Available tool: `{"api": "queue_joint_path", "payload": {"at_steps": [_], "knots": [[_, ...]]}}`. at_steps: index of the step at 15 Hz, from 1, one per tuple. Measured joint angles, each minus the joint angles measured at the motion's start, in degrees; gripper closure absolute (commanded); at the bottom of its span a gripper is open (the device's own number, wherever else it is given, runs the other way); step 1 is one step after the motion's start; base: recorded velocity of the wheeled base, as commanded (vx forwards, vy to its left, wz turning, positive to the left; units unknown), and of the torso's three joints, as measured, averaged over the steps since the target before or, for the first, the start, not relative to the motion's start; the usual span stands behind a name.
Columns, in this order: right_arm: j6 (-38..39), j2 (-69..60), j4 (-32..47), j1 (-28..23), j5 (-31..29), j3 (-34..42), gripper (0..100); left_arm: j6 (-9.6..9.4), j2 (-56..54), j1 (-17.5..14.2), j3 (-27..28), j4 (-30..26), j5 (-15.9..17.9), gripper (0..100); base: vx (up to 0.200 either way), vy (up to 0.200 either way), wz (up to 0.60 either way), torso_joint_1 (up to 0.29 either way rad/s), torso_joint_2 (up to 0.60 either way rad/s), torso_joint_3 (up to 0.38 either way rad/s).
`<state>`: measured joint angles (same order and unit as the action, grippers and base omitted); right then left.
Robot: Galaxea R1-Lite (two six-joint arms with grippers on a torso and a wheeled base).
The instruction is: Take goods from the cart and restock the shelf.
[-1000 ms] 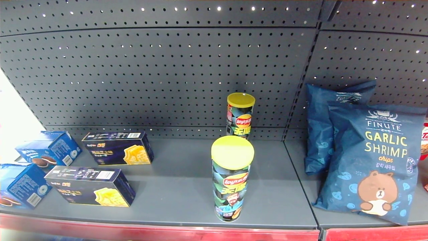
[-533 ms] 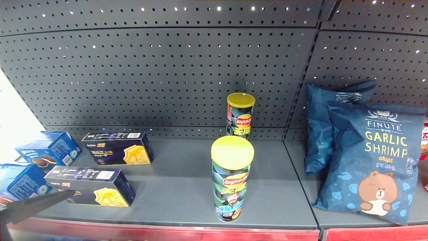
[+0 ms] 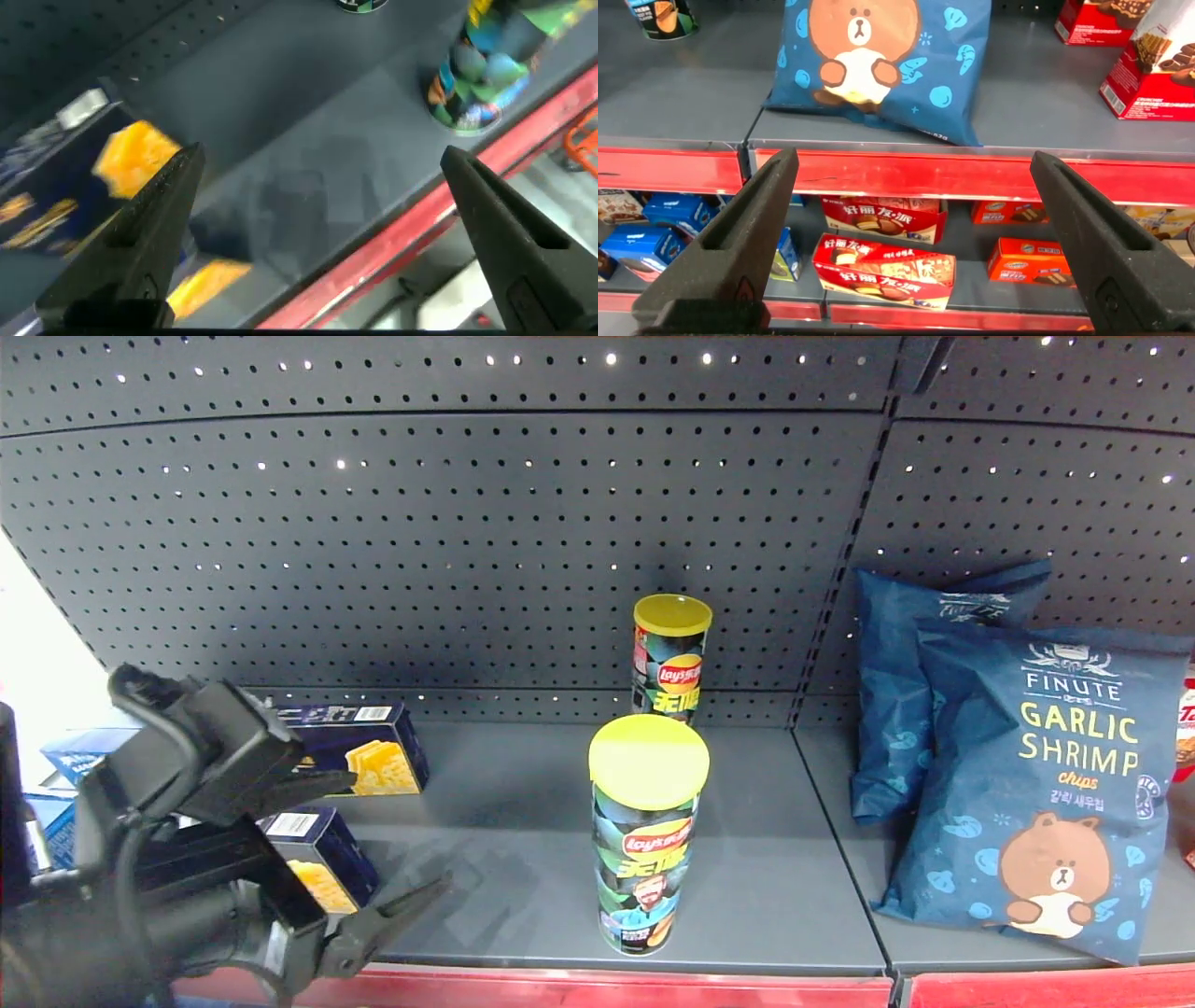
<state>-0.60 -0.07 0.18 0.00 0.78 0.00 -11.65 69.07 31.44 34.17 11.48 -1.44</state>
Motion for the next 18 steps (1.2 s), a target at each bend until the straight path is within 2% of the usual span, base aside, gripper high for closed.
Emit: {"api": "queue_joint_path", "payload": {"at_steps": [1, 3, 5, 7, 9, 14, 18], "knots": [[0.00, 0.00, 0.00, 0.00, 0.00, 0.00, 0, 1.34, 2.97, 0.28, 0.94, 0.89, 0.00, 0, 0.000, 0.000, 0.00, 0.000, 0.00, 0.000], [0.00, 0.00, 0.00, 0.00, -0.02, 0.00, 0, 2.62, 8.16, 0.85, 2.88, 2.08, -0.04, 0, 0.000, 0.000, 0.00, 0.000, 0.00, 0.000], [0.00, 0.00, 0.00, 0.00, 0.00, 0.00, 0, 2.93, 12.68, 1.17, 4.77, 4.01, -0.72, 0, 0.000, 0.000, 0.00, 0.000, 0.00, 0.000], [0.00, 0.00, 0.00, 0.00, 0.00, 0.00, 0, 3.04, 16.46, 1.41, 5.74, 6.02, -2.88, 0, 0.000, 0.000, 0.00, 0.000, 0.00, 0.000], [0.00, 0.00, 0.00, 0.00, -0.02, 0.00, 0, 3.18, 18.75, 2.05, 5.85, 6.24, -3.40, 0, 0.000, 0.000, 0.00, 0.000, 0.00, 0.000], [0.00, 0.00, 0.00, 0.00, 0.00, 0.00, 0, 8.02, 21.72, 7.50, 6.34, 6.35, -5.47, 0, 0.000, 0.000, 0.00, 0.000, 0.00, 0.000], [0.00, 0.00, 0.00, 0.00, 0.00, 0.00, 0, 8.59, 23.56, 9.46, 8.36, 6.33, -5.64, 0, 0.000, 0.000, 0.00, 0.000, 0.00, 0.000]]}}
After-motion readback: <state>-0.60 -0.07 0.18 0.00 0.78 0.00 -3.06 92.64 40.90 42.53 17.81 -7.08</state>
